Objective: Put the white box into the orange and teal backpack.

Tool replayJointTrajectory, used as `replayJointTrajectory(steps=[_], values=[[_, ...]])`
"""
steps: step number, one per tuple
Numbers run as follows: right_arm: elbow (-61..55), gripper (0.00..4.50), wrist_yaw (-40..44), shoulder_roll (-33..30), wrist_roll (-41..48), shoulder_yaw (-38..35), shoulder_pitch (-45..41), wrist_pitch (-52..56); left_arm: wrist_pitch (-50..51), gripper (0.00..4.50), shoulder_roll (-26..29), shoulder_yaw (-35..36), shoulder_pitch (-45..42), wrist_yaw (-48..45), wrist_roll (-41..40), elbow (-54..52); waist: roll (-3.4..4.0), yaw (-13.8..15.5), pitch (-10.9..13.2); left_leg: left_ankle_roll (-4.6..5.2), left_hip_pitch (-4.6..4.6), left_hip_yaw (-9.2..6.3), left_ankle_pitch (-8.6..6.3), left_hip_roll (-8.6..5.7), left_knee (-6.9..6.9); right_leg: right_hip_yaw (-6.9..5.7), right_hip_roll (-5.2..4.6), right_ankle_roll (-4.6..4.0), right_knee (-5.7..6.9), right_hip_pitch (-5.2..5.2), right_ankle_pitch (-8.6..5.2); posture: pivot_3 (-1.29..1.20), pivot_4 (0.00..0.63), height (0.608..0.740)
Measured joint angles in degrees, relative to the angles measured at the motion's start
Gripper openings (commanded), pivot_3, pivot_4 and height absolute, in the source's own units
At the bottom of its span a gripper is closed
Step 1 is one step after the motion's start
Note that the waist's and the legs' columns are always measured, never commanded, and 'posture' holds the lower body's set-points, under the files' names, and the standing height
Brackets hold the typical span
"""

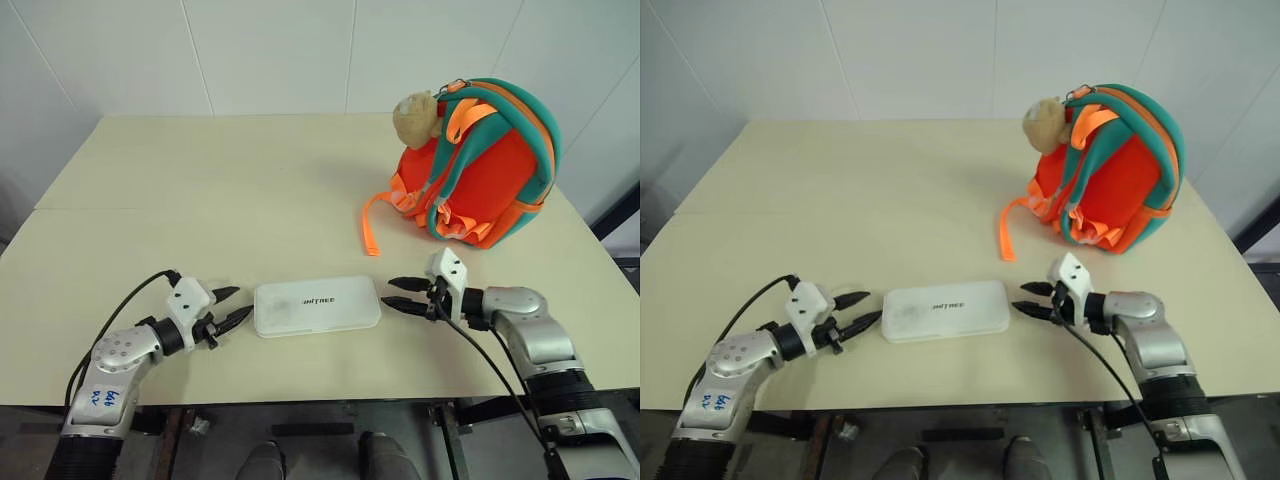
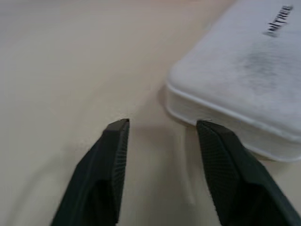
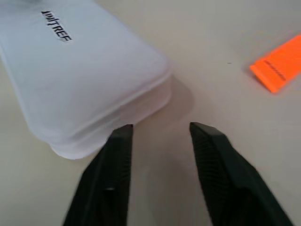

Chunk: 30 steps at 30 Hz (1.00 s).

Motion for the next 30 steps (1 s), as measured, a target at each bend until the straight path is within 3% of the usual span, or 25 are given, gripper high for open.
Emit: replayJointTrajectory(steps=[4, 11, 17, 26, 30], values=[[-1.28, 4.48, 0.34, -0.98, 6.61, -4.40, -1.96, 9.12, 5.26, 4.43, 0.94, 2.49, -0.75, -1.50, -4.34, 0.21, 0.01, -0.21, 0.01, 0.01, -0.01, -0.01, -0.01, 0.01, -0.01, 0.00, 0.01, 0.06, 0.04, -0.03, 0.03, 0.00, 0.150, 0.740], [-15.80, 4.49, 4.96, -5.09, 15.13, -0.04, -1.07, 25.68, 30.77, 4.47, 5.61, 4.66, -4.89, -7.49, -19.82, 1.11, 0.01, -0.12, 0.01, 0.05, -0.06, -0.02, -0.05, 0.01, 0.01, -0.01, 0.01, 0.09, 0.01, -0.03, 0.00, 0.00, 0.150, 0.740], [-18.28, 4.49, 3.12, -4.03, 16.02, 2.27, -0.97, 27.10, 50.69, 4.47, 6.23, 8.04, -9.26, -7.53, -31.67, 4.55, 0.00, -0.11, 0.01, 0.05, -0.06, -0.03, -0.05, 0.01, 0.01, -0.02, 0.01, 0.10, 0.01, -0.05, 0.01, 0.00, 0.150, 0.740], [-16.39, 4.49, 0.52, -3.77, 13.74, 4.21, 0.84, 25.93, 62.77, 4.47, 6.07, 7.91, -13.55, -4.27, -33.22, 8.25, 0.00, -0.09, 0.01, 0.02, -0.07, -0.01, -0.06, 0.00, 0.02, -0.02, 0.00, 0.09, -0.01, -0.07, 0.00, 0.00, 0.150, 0.740], [-15.46, 4.49, 0.50, -3.77, 13.34, 4.60, 0.84, 25.76, 66.01, 4.47, 2.32, 8.62, -15.55, -1.94, -34.47, 8.84, 0.00, 0.00, 0.01, 0.02, -0.07, -0.02, -0.06, 0.00, 0.02, -0.02, 0.00, 0.11, 0.00, -0.07, 0.01, 0.00, 0.150, 0.740]])
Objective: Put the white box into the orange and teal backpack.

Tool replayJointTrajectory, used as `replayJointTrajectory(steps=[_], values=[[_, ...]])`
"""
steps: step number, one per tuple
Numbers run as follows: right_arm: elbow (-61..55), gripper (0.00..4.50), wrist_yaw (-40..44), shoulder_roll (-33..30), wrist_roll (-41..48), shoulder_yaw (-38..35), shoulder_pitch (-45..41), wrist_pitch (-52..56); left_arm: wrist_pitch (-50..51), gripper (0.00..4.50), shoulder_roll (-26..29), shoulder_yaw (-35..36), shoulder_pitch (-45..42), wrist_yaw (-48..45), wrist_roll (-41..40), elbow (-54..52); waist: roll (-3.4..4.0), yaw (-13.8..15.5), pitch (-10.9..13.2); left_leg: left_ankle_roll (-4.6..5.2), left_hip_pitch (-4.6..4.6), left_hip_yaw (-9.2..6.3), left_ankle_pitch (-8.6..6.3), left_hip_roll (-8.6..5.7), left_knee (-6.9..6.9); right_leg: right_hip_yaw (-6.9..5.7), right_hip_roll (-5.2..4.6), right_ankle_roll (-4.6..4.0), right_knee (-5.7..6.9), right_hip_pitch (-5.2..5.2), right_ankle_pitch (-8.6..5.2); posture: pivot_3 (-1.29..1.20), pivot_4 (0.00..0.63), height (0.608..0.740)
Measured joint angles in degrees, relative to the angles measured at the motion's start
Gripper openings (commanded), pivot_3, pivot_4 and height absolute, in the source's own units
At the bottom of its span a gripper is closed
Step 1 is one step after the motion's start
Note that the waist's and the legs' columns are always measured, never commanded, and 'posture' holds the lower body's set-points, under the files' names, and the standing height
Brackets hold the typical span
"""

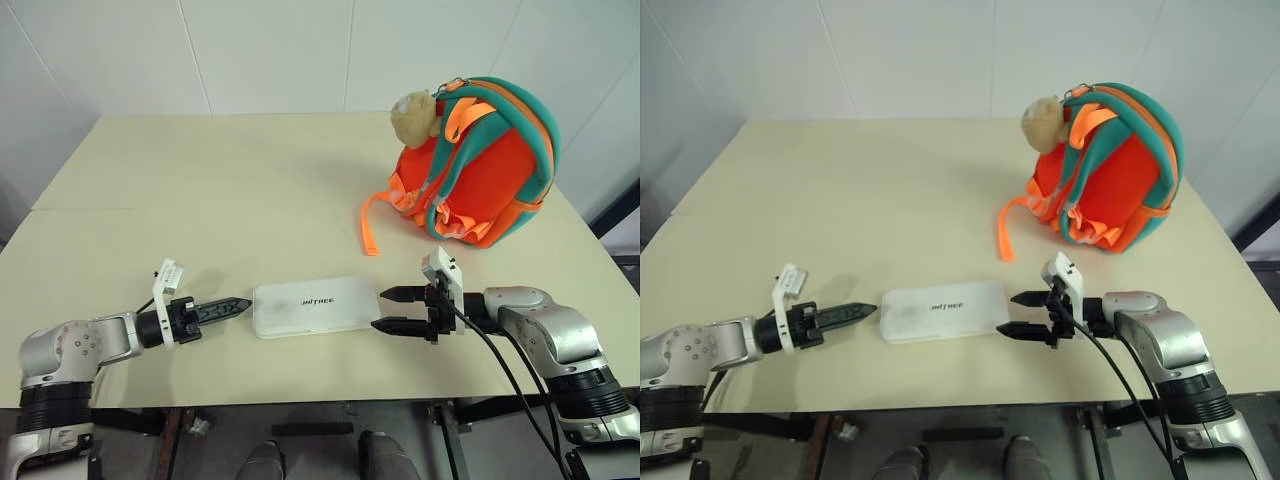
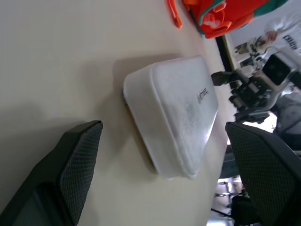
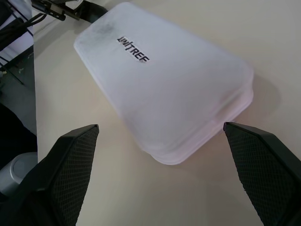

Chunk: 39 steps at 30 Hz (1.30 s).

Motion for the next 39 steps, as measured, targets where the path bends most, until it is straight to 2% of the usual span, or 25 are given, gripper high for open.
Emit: replayJointTrajectory(steps=[12, 24, 25, 29, 35, 39], values=[[0.14, 4.49, -0.34, 3.70, -0.43, 1.99, -2.54, -1.37, 9.08, 4.47, -7.68, 2.55, -3.70, 6.86, -2.77, -0.02, 0.00, -0.14, 0.00, -0.02, -0.01, 0.00, 0.00, 0.00, 0.05, 0.00, 0.00, 0.06, 0.00, 0.00, 0.04, 0.00, 0.150, 0.740], [2.40, 4.49, -0.36, 5.10, -2.51, 3.57, -3.54, -5.10, 12.66, 4.47, -9.01, 5.58, -3.80, 8.92, -4.00, 0.13, 0.00, -0.07, 0.00, -0.06, -0.02, 0.01, -0.02, 0.00, 0.05, 0.00, 0.00, 0.07, -0.03, 0.00, 0.04, 0.00, 0.150, 0.740], [2.45, 4.50, -0.40, 5.12, -2.65, 3.57, -3.54, -5.20, 12.92, 4.10, -9.21, 5.96, -3.80, 9.10, -4.15, 0.12, 0.00, -0.08, 0.00, -0.06, -0.02, 0.00, -0.02, 0.00, 0.05, 0.00, 0.00, 0.07, -0.03, 0.00, 0.03, 0.00, 0.150, 0.740], [2.46, 4.50, -0.78, 5.32, -2.87, 3.51, -3.07, -6.00, 14.55, 3.16, -10.84, 8.10, -3.80, 9.83, -5.25, 0.12, 0.00, -0.03, 0.00, -0.06, -0.02, 0.01, -0.02, 0.00, 0.05, 0.00, 0.00, 0.07, -0.04, 0.00, 0.04, 0.00, 0.150, 0.740], [2.41, 4.50, -1.89, 5.32, -2.86, 3.27, -2.22, -6.19, 16.54, 1.41, -12.14, 11.30, -5.26, 11.80, -6.35, 0.19, -0.01, -0.06, 0.00, -0.07, -0.03, 0.01, -0.03, 0.00, 0.07, 0.00, 0.00, 0.07, -0.05, 0.00, 0.04, 0.00, 0.150, 0.740], [1.83, 4.50, -3.22, 5.35, -2.65, 2.00, -1.63, -6.19, 17.31, 1.29, -12.97, 11.72, -5.63, 12.46, -6.43, 0.19, -0.01, -0.01, 0.00, -0.08, -0.04, 0.01, -0.03, 0.00, 0.08, 0.00, 0.00, 0.08, -0.06, 0.00, 0.04, 0.00, 0.150, 0.740]])
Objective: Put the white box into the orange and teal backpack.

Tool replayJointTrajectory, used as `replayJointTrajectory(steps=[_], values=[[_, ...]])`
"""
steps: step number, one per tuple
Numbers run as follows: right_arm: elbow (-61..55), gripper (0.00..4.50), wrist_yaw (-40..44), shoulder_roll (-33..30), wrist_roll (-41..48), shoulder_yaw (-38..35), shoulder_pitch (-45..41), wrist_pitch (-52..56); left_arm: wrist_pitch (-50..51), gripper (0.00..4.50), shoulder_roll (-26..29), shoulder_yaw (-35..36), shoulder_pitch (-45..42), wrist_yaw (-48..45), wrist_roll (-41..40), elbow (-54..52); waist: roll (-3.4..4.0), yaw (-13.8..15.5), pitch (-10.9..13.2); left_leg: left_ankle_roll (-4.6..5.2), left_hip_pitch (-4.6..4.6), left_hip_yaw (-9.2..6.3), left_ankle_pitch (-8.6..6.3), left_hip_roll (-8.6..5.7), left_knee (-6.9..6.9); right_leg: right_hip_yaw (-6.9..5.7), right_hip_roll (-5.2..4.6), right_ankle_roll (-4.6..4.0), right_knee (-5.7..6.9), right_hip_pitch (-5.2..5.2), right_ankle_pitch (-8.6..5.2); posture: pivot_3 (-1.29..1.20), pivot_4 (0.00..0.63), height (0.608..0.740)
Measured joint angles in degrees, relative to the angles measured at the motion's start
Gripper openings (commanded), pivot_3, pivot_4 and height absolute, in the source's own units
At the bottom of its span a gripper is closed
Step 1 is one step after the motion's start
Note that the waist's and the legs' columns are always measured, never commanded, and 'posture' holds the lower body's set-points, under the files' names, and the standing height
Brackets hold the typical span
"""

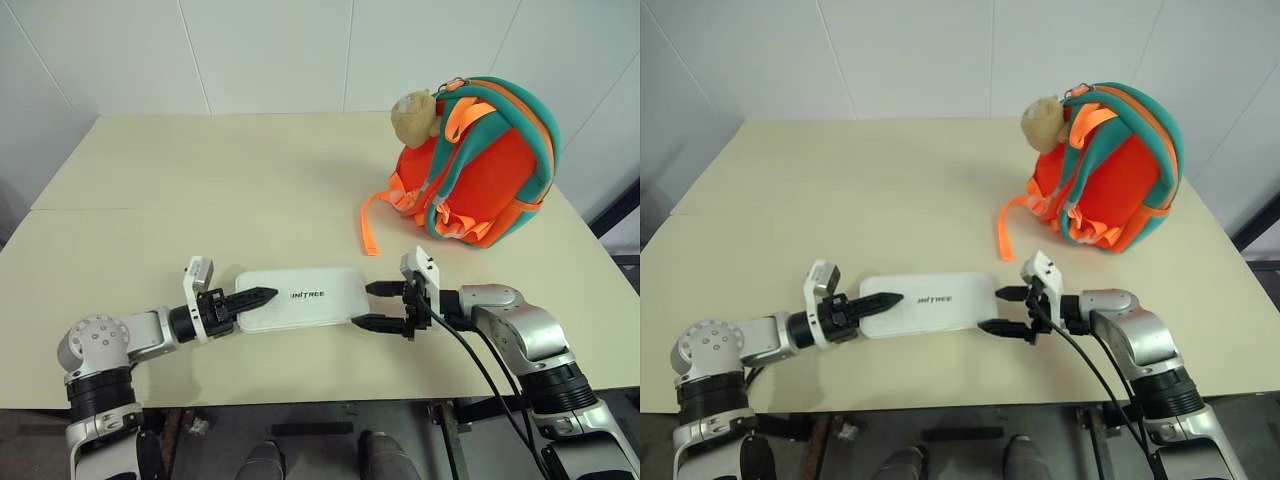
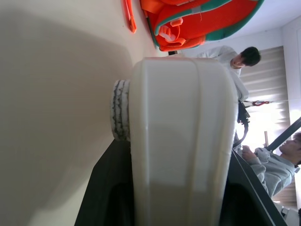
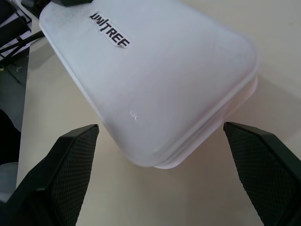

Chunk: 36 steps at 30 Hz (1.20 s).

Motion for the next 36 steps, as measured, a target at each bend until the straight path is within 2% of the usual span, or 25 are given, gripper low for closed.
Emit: replayJointTrajectory(steps=[4, 11, 14, 18, 22, 26, 29, 33, 35, 36], values=[[1.30, 4.50, -3.49, -0.04, -0.51, -4.19, -0.73, -2.82, 0.08, 1.29, -0.04, -0.04, 0.00, 0.54, 0.02, -0.20, 0.00, -0.06, 0.00, -0.01, -0.01, 0.01, -0.01, 0.00, 0.02, 0.00, 0.00, 0.01, -0.02, 0.00, 0.01, 0.00, 0.150, 0.740], [17.27, 4.50, -16.90, -4.74, -3.77, -18.19, -16.44, -7.83, -2.45, 1.29, 3.23, 0.13, 1.23, -0.35, 0.13, -0.48, -0.02, -0.01, 0.00, -0.01, -0.04, 0.02, 0.00, -0.01, -0.01, 0.01, 0.00, -0.18, -0.13, -0.01, -0.03, 0.00, 0.150, 0.740], [22.44, 4.50, -19.20, -4.34, -5.96, -17.51, -20.35, -8.79, -3.25, 1.29, 3.71, -0.37, 1.59, -1.17, 0.11, -0.71, -0.04, -0.32, -0.01, -0.01, -0.05, 0.07, -0.03, -0.01, -0.04, 0.02, -0.02, -0.09, -0.19, -0.01, 0.01, 0.00, 0.150, 0.740], [27.42, 4.50, -21.77, -0.61, -6.57, -16.23, -25.19, -8.74, -4.48, 1.29, 3.71, -1.18, 1.85, -1.56, 0.11, -1.55, -0.03, -0.42, -0.01, -0.02, -0.06, 0.05, -0.02, -0.01, -0.07, 0.02, -0.01, -0.02, -0.18, -0.03, 0.04, 0.00, 0.150, 0.740], [28.96, 4.50, -21.96, 1.82, -6.65, -15.63, -26.78, -8.75, -5.21, 1.29, 3.60, -1.07, 2.67, -1.56, -0.21, -2.52, -0.03, -0.28, -0.01, -0.02, -0.07, 0.05, -0.03, -0.01, -0.08, 0.02, -0.02, 0.01, -0.20, -0.02, 0.05, 0.00, 0.150, 0.740], [37.80, 4.50, -21.82, 4.96, -8.67, -14.11, -31.12, -13.50, -6.05, 1.29, 3.46, -0.74, 3.44, -1.34, -0.52, -2.74, -0.03, -0.55, 0.00, -0.03, -0.07, 0.06, -0.02, -0.01, -0.07, 0.02, -0.01, 0.04, -0.18, -0.03, 0.07, 0.00, 0.150, 0.740], [46.10, 3.85, -21.82, 5.91, -10.93, -13.76, -34.66, -19.77, -6.48, 1.29, 3.29, -0.77, 3.53, -0.99, -0.75, -2.88, -0.03, -0.67, 0.00, -0.03, -0.07, 0.05, -0.02, -0.01, -0.07, 0.02, -0.01, 0.05, -0.17, -0.02, 0.07, 0.00, 0.150, 0.740], [54.68, 2.62, -20.99, 6.09, -13.00, -13.88, -37.36, -28.31, -7.37, 1.29, 3.30, -0.30, 3.70, -0.43, -1.16, -3.15, -0.03, -1.14, 0.00, -0.03, -0.07, 0.05, -0.01, -0.01, -0.13, 0.02, -0.01, 0.05, -0.21, -0.02, 0.07, 0.00, 0.150, 0.740], [55.75, 1.88, -17.50, 6.57, -12.68, -14.15, -37.57, -29.89, -7.83, 1.29, 3.49, 0.54, 4.23, -0.10, -1.58, -3.37, -0.03, -1.49, 0.00, -0.04, -0.07, 0.04, -0.01, -0.01, -0.19, 0.02, -0.01, 0.07, -0.22, -0.03, 0.07, 0.00, 0.150, 0.740], [55.74, 1.65, -15.24, 6.77, -12.33, -14.18, -37.56, -30.03, -8.03, 1.29, 3.56, 1.03, 4.41, 0.07, -1.67, -3.43, -0.02, -1.71, 0.00, -0.04, -0.06, 0.05, -0.01, -0.01, -0.21, 0.02, -0.01, 0.07, -0.22, -0.04, 0.06, 0.00, 0.150, 0.740]])
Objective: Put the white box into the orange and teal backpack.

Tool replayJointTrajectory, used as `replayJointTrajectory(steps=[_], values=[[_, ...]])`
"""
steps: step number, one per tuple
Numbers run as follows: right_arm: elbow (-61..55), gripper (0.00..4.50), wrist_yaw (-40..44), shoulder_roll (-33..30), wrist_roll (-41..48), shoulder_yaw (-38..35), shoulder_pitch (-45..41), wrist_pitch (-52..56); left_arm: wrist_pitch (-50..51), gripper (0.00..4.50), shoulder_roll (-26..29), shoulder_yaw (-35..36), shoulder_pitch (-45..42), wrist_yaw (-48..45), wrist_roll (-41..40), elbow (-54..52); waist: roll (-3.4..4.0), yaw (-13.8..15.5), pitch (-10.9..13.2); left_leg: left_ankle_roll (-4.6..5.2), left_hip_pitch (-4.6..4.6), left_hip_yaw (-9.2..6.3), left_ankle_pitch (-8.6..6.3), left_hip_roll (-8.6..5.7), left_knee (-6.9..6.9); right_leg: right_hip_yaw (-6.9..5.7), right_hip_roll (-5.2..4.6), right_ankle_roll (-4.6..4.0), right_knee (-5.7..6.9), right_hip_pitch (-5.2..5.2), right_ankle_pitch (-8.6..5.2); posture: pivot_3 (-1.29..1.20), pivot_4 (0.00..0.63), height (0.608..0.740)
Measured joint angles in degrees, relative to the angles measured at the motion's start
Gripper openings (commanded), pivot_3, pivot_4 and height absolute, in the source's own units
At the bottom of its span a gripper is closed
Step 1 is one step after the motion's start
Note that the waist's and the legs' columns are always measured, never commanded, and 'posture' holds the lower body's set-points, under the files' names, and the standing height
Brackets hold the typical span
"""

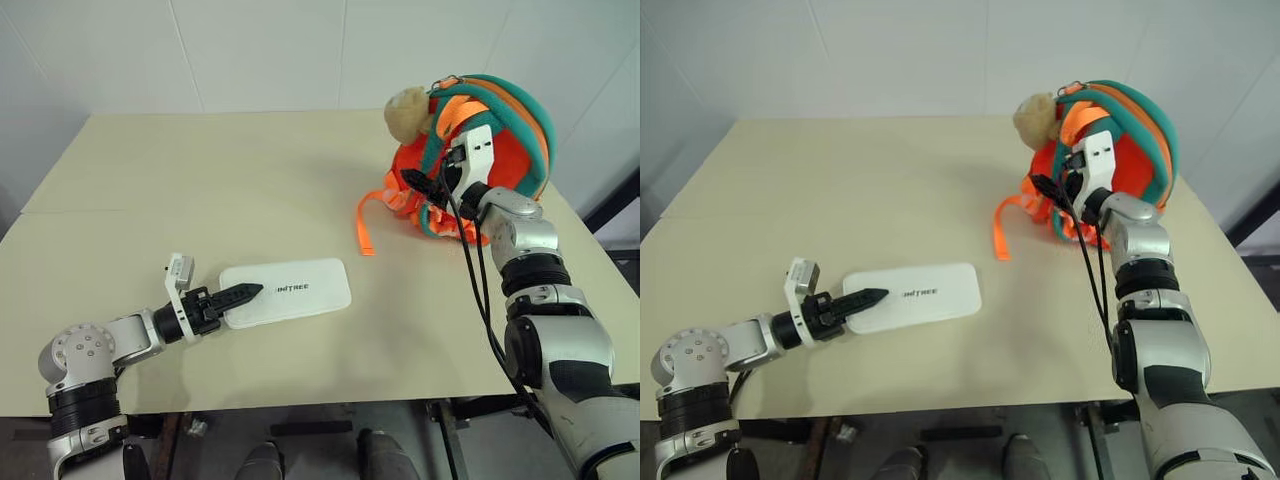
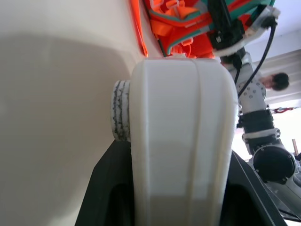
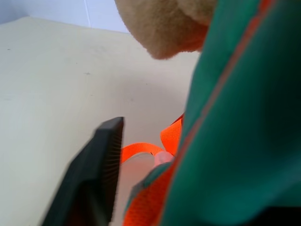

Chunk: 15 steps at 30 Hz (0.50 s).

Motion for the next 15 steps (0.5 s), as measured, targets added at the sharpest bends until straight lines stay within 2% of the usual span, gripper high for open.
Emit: replayJointTrajectory(steps=[2, 5, 8, 11, 15], values=[[-1.56, 0.96, 6.07, 0.37, 2.06, -0.12, 0.27, 0.85, -0.23, 1.29, 0.59, 0.92, 0.23, 0.46, -0.30, -0.06, 0.01, -0.54, 0.00, -0.05, 0.01, 0.00, 0.03, 0.02, -0.05, 0.00, 0.02, 0.02, 0.04, -0.03, -0.01, 0.00, 0.150, 0.740], [-11.32, 0.01, 14.53, 0.94, 7.43, -0.11, 2.74, 6.82, -0.69, 1.29, 2.34, 1.99, 1.30, 0.36, -0.95, -0.68, 0.02, -1.15, 0.01, -0.05, 0.02, -0.03, 0.03, 0.03, -0.10, 0.00, 0.02, 0.05, 0.11, -0.06, -0.06, 0.00, 0.150, 0.740], [-27.18, 0.01, 20.06, 0.50, 16.45, -0.06, 7.36, 20.43, -1.53, 1.29, 4.65, 4.27, 2.69, 0.25, -1.46, -0.87, 0.03, -1.41, 0.01, -0.06, 0.02, -0.05, 0.02, 0.04, -0.18, 0.00, 0.01, 0.03, 0.27, -0.15, -0.12, 0.00, 0.150, 0.740], [-43.16, 0.01, 21.97, -1.28, 26.17, 0.74, 11.84, 35.46, -2.61, 1.29, 7.94, 5.75, 4.52, -0.70, -1.76, -0.86, 0.04, -1.43, 0.02, -0.09, 0.04, -0.05, -0.01, 0.05, -0.28, 0.00, 0.01, -0.06, 0.31, -0.26, -0.26, 0.00, 0.150, 0.740], [-57.76, 0.01, 23.01, -5.59, 37.29, 2.30, 16.50, 50.55, -5.12, 1.29, 11.25, 6.64, 7.59, -2.77, -2.03, -0.99, 0.02, -0.97, 0.01, -0.06, 0.08, -0.04, -0.03, 0.07, -0.30, -0.01, 0.00, -0.13, 0.26, -0.21, -0.31, 0.00, 0.150, 0.740]])
